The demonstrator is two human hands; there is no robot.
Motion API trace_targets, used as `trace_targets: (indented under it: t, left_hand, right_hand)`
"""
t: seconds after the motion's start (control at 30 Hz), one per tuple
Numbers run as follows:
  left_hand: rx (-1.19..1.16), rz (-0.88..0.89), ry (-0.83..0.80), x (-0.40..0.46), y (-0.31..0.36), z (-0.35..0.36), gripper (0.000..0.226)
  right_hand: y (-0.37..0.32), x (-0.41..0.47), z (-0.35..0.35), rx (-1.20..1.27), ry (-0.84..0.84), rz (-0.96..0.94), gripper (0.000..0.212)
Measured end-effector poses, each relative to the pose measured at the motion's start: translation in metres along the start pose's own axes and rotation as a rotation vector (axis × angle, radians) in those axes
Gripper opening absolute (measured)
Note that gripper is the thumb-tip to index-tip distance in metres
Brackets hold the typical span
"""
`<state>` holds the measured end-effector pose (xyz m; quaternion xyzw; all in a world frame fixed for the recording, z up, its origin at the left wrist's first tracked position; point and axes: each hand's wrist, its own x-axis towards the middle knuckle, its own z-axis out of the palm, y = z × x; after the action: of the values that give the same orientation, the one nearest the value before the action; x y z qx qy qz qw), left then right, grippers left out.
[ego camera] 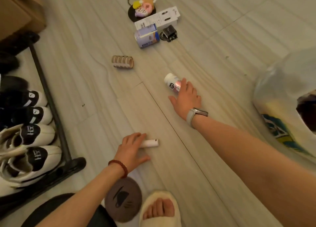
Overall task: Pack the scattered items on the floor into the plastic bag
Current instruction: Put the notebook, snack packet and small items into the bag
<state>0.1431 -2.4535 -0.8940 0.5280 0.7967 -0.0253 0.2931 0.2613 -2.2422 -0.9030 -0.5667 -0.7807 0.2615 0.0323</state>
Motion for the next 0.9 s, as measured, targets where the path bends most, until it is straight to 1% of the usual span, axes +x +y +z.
trace_targets:
  t: [0.1, 0.13, 0.17, 0.23, 0.3, 0.37, 0.43, 0.53, 0.6, 0.7, 0.77, 0.8, 0.87, 0.9]
  left_hand:
    - [-0.003, 0.061, 0.115, 0.012, 0.002, 0.002, 0.040]
    - [-0.014, 0.079, 0.120, 0.015, 0.003, 0.001, 0.033]
    - [-0.027, 0.095, 0.112, 0.017, 0.004, -0.001, 0.030]
    - [-0.069, 0.134, 0.130, 0.021, 0.008, -0.006, 0.031]
    - [-0.167, 0.166, 0.243, 0.024, 0.022, -0.014, 0.032]
    - [-0.279, 0.225, 0.355, 0.027, 0.045, -0.024, 0.034]
    - [-0.379, 0.329, 0.416, 0.031, 0.076, -0.033, 0.039]
    - [-0.444, 0.547, 0.474, 0.032, 0.130, -0.044, 0.033]
    - [-0.452, 0.690, 0.505, 0.031, 0.168, -0.048, 0.029]
    - [-0.479, 0.850, 0.499, 0.026, 0.221, -0.044, 0.035]
    - [-0.446, 0.955, 0.511, 0.021, 0.251, -0.040, 0.036]
    - [-0.389, 1.028, 0.543, 0.019, 0.265, -0.038, 0.034]
    - [-0.210, 1.171, 0.636, 0.016, 0.290, -0.037, 0.030]
    - [-0.115, 1.215, 0.668, 0.015, 0.303, -0.038, 0.029]
  right_hand:
    - [0.002, 0.015, 0.001, -0.005, 0.107, 0.063, 0.047]
    - [0.005, 0.017, 0.000, 0.023, 0.098, 0.059, 0.045]
    - [0.008, 0.015, -0.002, 0.076, 0.074, 0.047, 0.043]
    - [0.018, 0.001, -0.010, 0.227, 0.012, 0.021, 0.041]
    - [0.036, -0.026, -0.027, 0.338, -0.038, -0.022, 0.041]
    - [0.058, -0.060, -0.052, 0.392, -0.065, -0.078, 0.039]
    - [0.083, -0.094, -0.082, 0.420, -0.062, -0.096, 0.037]
    - [0.114, -0.135, -0.126, 0.429, 0.004, -0.069, 0.037]
    - [0.134, -0.154, -0.152, 0.384, 0.100, -0.081, 0.041]
    - [0.166, -0.180, -0.187, 0.338, 0.227, -0.101, 0.044]
    - [0.190, -0.196, -0.205, 0.281, 0.309, -0.115, 0.041]
    - [0.202, -0.202, -0.213, 0.239, 0.344, -0.107, 0.043]
    - [0.226, -0.210, -0.226, 0.124, 0.385, -0.041, 0.047]
    - [0.236, -0.210, -0.232, 0.041, 0.377, 0.018, 0.049]
